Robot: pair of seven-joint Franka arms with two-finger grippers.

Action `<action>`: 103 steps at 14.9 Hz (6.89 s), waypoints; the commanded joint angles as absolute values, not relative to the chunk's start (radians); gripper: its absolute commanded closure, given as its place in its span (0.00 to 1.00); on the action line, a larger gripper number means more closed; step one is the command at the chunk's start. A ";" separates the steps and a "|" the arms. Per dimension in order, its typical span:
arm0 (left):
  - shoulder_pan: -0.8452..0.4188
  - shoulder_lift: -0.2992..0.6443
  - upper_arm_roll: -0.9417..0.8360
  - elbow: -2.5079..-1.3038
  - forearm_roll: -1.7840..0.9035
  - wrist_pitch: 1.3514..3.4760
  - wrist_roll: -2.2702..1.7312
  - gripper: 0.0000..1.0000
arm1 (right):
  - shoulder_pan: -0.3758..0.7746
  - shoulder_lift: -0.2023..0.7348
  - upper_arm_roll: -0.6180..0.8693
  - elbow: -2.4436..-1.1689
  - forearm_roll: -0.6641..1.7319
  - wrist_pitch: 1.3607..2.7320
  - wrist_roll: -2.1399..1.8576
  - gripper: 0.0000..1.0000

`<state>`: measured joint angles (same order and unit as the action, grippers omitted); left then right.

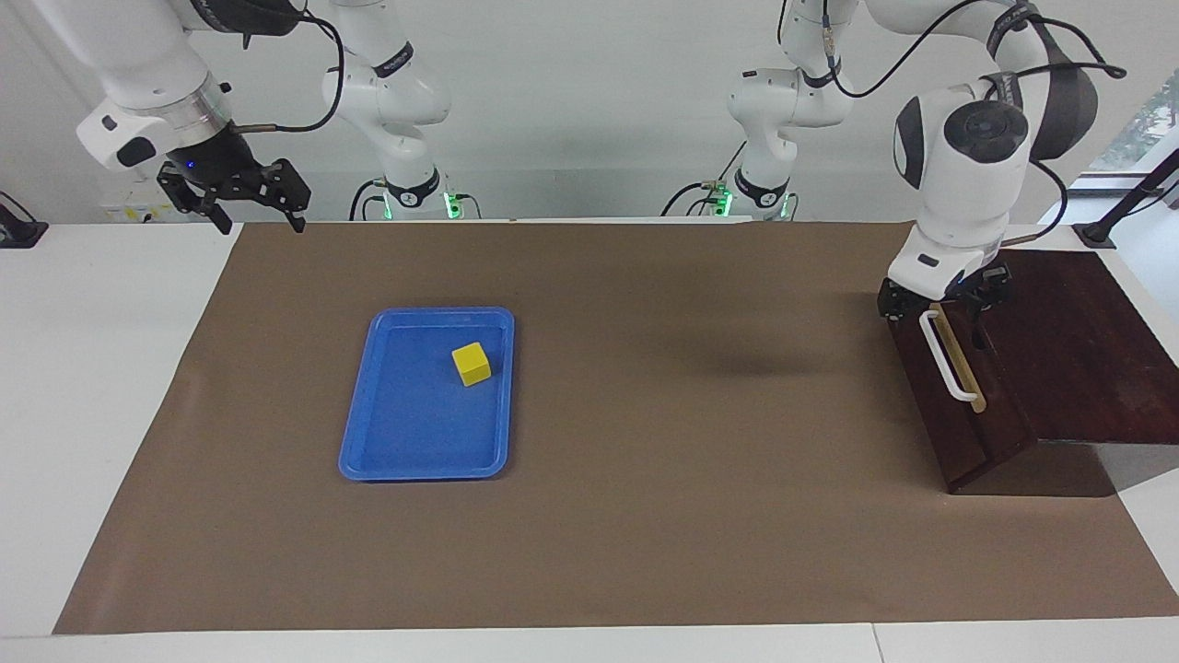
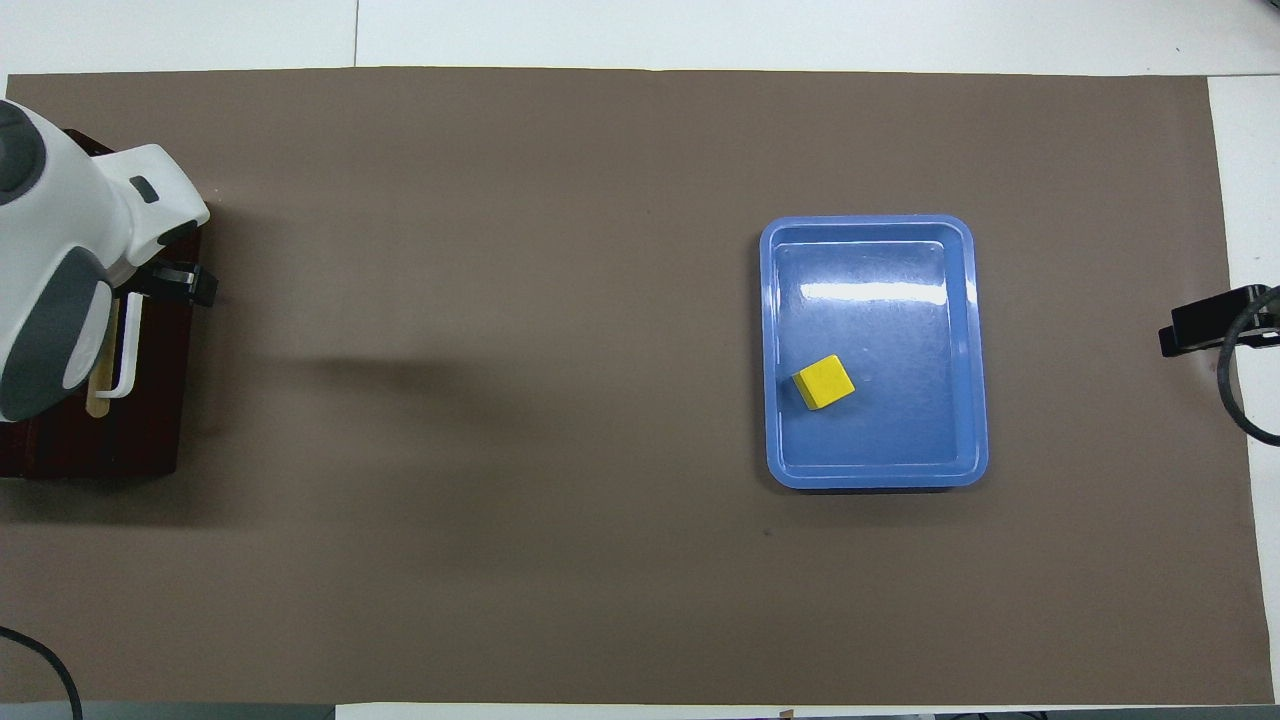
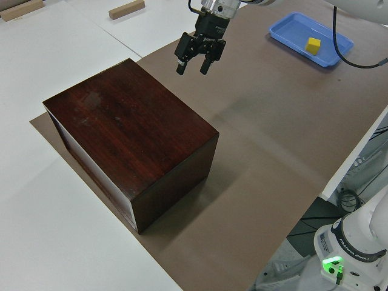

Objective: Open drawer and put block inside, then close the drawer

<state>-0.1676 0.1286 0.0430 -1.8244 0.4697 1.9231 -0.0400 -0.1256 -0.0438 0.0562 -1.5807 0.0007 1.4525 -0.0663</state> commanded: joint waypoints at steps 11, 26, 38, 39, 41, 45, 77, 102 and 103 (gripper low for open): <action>-0.132 0.123 0.051 -1.989 0.535 2.108 -0.092 0.00 | -0.132 0.026 0.072 -1.792 0.415 1.526 0.773 0.00; -0.158 0.106 0.043 -2.065 0.476 2.114 -0.284 0.00 | -0.130 0.417 0.072 -1.802 0.773 1.697 0.759 0.00; -0.342 0.103 0.041 -2.056 0.327 2.097 -0.304 0.00 | -0.123 0.476 0.071 -1.805 0.825 1.704 0.749 0.00; -0.345 0.103 0.041 -2.054 0.322 2.097 -0.304 0.00 | -0.120 0.476 0.071 -1.805 0.821 1.704 0.739 0.00; -0.354 0.103 0.043 -2.052 0.322 2.094 -0.302 0.00 | -0.094 0.476 0.069 -1.807 0.815 1.715 0.723 0.00; -0.354 0.127 0.043 -1.945 0.322 1.984 -0.287 0.00 | -0.075 0.477 0.069 -1.809 0.779 1.733 0.703 0.00; -0.528 0.149 0.041 -1.631 -0.034 1.772 -1.915 0.00 | -0.067 0.457 0.069 -1.807 0.647 1.684 0.721 0.00; -0.572 0.149 0.043 -1.651 -0.029 1.855 -2.006 0.00 | -0.058 0.408 0.072 -1.795 0.718 1.735 0.837 1.00; -0.574 0.149 0.043 -1.649 -0.029 1.853 -2.008 0.00 | -0.058 0.402 0.072 -1.740 0.730 1.700 0.889 1.00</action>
<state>-0.5676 0.1541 0.0345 -1.6339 -0.0215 1.8348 -2.0084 -0.0454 0.4344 0.0673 -1.8101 0.7013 1.7495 0.8075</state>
